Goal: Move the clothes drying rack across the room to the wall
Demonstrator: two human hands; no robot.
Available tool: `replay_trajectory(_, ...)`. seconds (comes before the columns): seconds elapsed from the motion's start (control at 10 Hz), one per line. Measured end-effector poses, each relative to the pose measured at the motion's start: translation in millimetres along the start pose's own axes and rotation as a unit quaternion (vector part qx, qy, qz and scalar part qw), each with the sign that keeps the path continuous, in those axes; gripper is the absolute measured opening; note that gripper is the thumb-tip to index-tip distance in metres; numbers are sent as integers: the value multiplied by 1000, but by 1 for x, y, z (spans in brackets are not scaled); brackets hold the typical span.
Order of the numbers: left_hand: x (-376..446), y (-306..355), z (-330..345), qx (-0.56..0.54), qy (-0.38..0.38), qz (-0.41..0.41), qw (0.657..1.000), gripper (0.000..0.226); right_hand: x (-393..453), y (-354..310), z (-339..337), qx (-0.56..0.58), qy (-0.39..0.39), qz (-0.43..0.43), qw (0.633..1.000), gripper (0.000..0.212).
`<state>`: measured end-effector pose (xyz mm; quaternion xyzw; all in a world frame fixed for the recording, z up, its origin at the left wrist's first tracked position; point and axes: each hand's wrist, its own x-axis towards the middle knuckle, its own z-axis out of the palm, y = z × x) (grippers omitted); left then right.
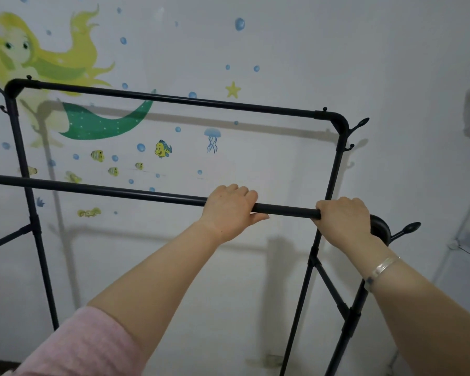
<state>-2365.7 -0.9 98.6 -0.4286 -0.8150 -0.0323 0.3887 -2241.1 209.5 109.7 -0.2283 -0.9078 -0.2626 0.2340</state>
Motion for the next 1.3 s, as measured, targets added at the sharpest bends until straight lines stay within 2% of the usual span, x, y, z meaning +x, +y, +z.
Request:
replay_trajectory(0.1,-28,-33,-3,3,-4,-35,999,55,-6,-9,-12,59,-11,8,998,28)
replay_trajectory(0.2,-54,-64,-7,-1,-6,-82,997,59,-11,-43,-31,155,5,-78,985,43)
replay_trajectory(0.3,-80,-94,-10,-2,9,-132,991,59,-12,-94,-54,273,14,-152,950,52)
replay_trajectory(0.4,-102,-121,-11,-3,20,-177,984,59,-6,-137,-71,309,9,-175,935,45)
replay_trajectory(0.5,-113,-138,-14,-14,-1,-219,976,61,-2,-161,-79,286,23,-144,947,33)
replay_trajectory(0.6,-112,-142,-13,-20,-36,-231,972,67,-1,-167,-77,281,40,-95,954,34)
replay_trajectory(0.9,-99,-136,-5,-49,-57,-227,971,70,0,-166,-68,259,66,-50,962,35)
replay_trajectory(1.0,-102,-138,-7,-49,-64,-231,970,72,-3,-170,-66,247,44,-64,966,40)
replay_trajectory(1.1,-103,-141,-10,-36,-86,-230,969,73,-8,-173,-62,234,-13,-81,969,71)
replay_trajectory(1.3,-109,-130,-18,-30,-113,-212,970,76,-12,-174,-66,223,-42,-77,971,81)
